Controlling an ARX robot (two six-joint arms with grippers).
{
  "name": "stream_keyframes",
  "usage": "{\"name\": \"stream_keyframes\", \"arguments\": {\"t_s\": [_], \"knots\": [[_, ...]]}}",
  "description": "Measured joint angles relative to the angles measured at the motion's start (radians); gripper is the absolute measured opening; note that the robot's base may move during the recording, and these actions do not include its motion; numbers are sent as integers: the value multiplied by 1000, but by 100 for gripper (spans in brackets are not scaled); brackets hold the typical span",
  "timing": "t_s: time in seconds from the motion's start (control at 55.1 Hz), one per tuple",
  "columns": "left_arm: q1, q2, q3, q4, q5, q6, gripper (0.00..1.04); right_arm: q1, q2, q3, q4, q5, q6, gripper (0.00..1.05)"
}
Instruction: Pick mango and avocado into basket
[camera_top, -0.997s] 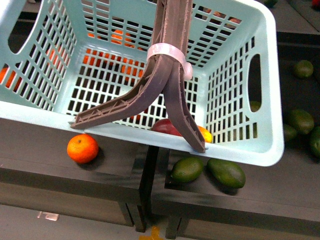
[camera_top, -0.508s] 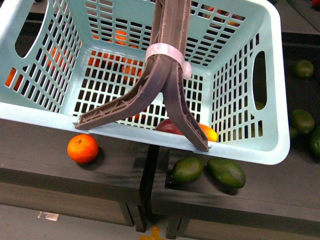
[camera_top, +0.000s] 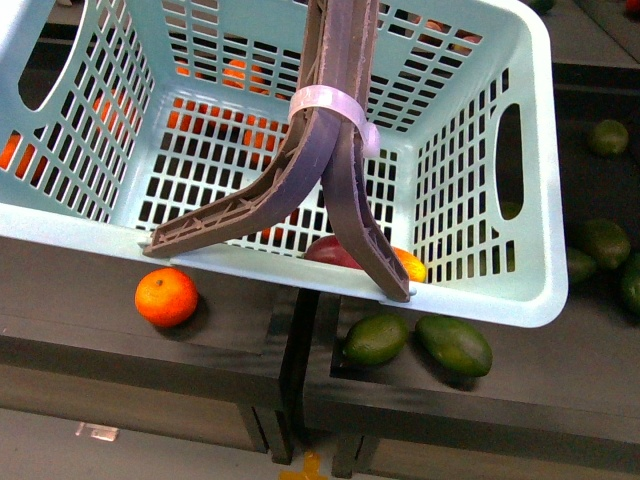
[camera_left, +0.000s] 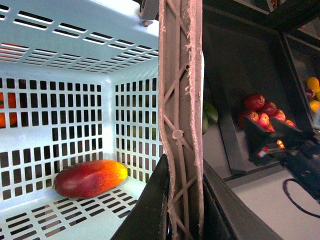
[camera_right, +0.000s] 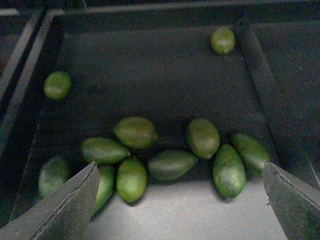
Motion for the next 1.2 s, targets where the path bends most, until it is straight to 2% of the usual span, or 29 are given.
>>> {"name": "stream_keyframes", "arguments": {"t_s": [0.472,0.744,1.197], "knots": [[0,0,0,0,-2,0,12,54,539,251,57,-39,-111,97],[0,0,0,0,-1,0,12,90,722,357,63,-43,-117,97],[0,0,0,0,0,0,12,87,913,512,50,-28,-117,97]]}}
